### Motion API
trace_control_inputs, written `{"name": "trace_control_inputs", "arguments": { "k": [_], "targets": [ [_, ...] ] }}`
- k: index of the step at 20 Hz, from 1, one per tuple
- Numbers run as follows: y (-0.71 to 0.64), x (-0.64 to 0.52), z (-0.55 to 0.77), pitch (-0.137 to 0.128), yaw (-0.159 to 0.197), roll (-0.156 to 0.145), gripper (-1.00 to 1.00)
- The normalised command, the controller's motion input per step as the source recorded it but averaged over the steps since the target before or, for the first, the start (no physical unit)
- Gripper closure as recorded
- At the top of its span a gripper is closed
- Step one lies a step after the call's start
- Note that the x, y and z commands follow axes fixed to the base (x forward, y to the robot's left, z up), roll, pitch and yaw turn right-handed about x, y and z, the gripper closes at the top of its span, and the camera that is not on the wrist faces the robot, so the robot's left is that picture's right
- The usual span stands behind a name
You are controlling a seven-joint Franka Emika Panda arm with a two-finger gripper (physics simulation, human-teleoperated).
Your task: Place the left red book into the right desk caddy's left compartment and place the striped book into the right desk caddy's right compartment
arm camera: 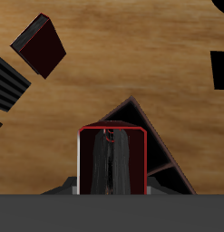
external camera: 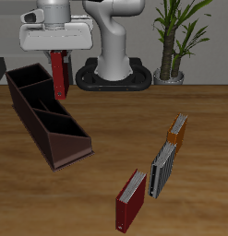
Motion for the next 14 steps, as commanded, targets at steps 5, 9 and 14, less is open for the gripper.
{"name": "trace_control_inputs", "arguments": {
  "k": [5,9,14],
  "targets": [
    [-0.16,0.10,-0.18,0.018,-0.018,-0.032,1.00],
    [-0.08,0.05,-0.14,0.014,-0.013,-0.019,1.00],
    [-0.05,0.05,-0.22,0.025,-0.028,0.009,1.00]
  ]
}}
